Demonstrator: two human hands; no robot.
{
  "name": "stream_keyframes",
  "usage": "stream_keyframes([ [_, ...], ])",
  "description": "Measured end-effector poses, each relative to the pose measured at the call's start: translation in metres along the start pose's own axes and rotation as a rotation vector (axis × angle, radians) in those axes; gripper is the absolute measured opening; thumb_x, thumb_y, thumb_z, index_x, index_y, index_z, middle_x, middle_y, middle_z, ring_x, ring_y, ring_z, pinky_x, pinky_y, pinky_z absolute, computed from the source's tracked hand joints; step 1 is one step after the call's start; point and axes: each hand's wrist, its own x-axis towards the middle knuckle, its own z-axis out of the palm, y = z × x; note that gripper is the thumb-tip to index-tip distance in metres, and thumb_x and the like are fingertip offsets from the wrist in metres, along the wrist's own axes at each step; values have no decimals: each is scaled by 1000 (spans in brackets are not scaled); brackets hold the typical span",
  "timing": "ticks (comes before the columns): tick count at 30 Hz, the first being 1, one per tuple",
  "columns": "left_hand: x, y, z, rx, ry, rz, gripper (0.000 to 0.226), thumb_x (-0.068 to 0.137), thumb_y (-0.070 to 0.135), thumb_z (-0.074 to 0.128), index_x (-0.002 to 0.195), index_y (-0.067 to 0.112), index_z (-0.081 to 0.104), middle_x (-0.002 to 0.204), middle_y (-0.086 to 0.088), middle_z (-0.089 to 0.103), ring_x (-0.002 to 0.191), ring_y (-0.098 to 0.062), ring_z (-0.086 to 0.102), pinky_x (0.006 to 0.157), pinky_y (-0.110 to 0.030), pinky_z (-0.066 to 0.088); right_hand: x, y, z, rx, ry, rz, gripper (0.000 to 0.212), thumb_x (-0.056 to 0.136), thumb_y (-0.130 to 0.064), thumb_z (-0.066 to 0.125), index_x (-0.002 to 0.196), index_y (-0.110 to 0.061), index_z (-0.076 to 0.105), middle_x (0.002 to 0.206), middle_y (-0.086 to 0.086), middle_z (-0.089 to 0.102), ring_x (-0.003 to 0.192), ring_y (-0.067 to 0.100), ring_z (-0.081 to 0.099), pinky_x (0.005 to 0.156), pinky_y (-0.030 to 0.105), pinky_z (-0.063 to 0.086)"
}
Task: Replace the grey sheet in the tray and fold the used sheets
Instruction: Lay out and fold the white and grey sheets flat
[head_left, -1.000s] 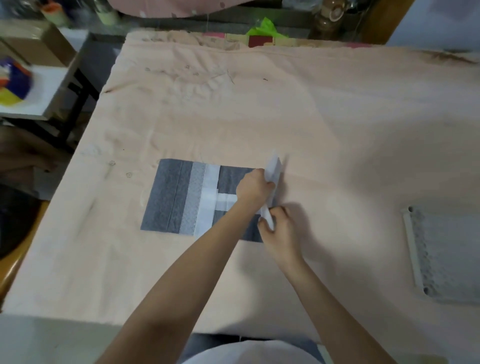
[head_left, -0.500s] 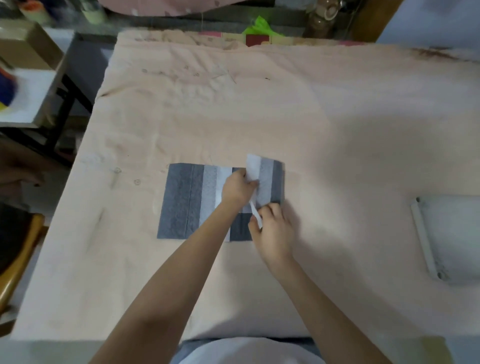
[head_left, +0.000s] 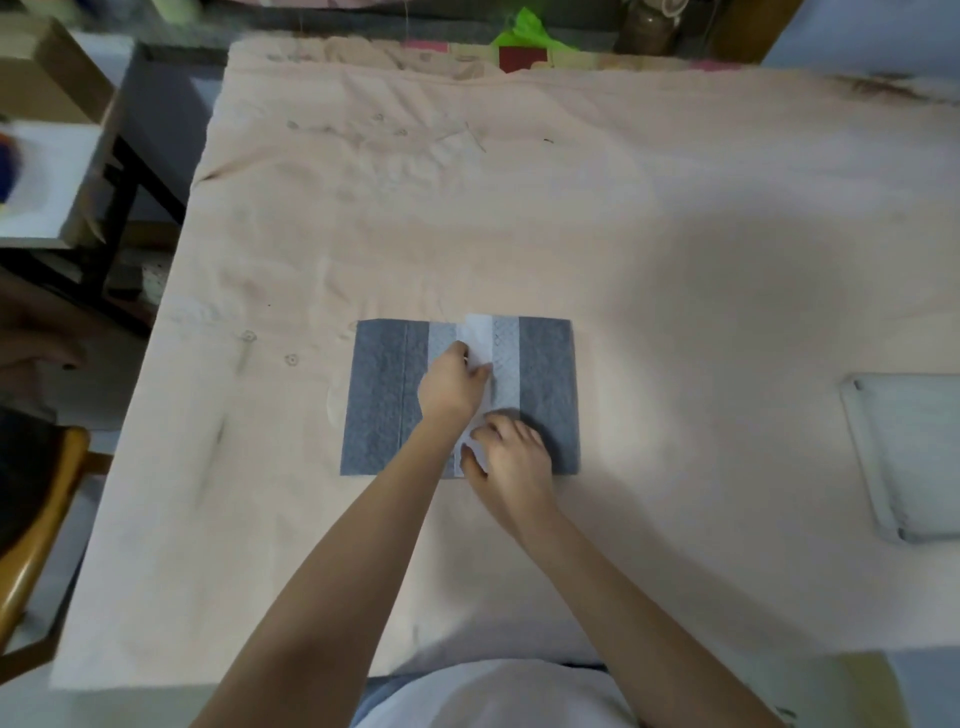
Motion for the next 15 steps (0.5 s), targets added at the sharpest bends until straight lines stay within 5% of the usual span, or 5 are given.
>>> stream_keyframes([
  [4, 0, -4, -2, 76, 0, 30, 35, 92, 31, 57, 118, 10, 48, 94, -7, 63, 87, -26, 61, 63, -33, 42, -3, 4, -1, 49, -3, -63, 29, 88, -18, 52, 112, -8, 65, 132, 11, 54, 119, 27, 52, 98, 36, 41],
  [9, -7, -9, 7, 360, 193, 275, 53, 93, 34, 53, 134, 2, 41, 131, -15, 49, 118, -30, 48, 90, -35, 40, 11, 31, -12, -19, 256, 27, 45, 75, -1, 65, 120, 3, 61, 133, 21, 54, 126, 34, 50, 103, 45, 41],
  [12, -13, -5, 22, 371, 146, 493, 56, 100, 32, 38, 146, 2, 26, 153, -15, 26, 143, -28, 23, 116, -40, 16, 30, 50, -20, -124, 231, 55, 50, 86, -7, 58, 133, 5, 48, 144, 21, 42, 136, 33, 38, 114, 43, 22],
  [15, -13, -1, 37, 464, 46, 518, 60, 102, 39, 22, 149, 5, 8, 157, -8, -2, 146, -24, -2, 117, -35, -14, 53, 63, -20, -213, 110, 85, 54, 100, -23, 33, 148, -1, 21, 157, 14, 15, 147, 25, 10, 119, 34, -2],
])
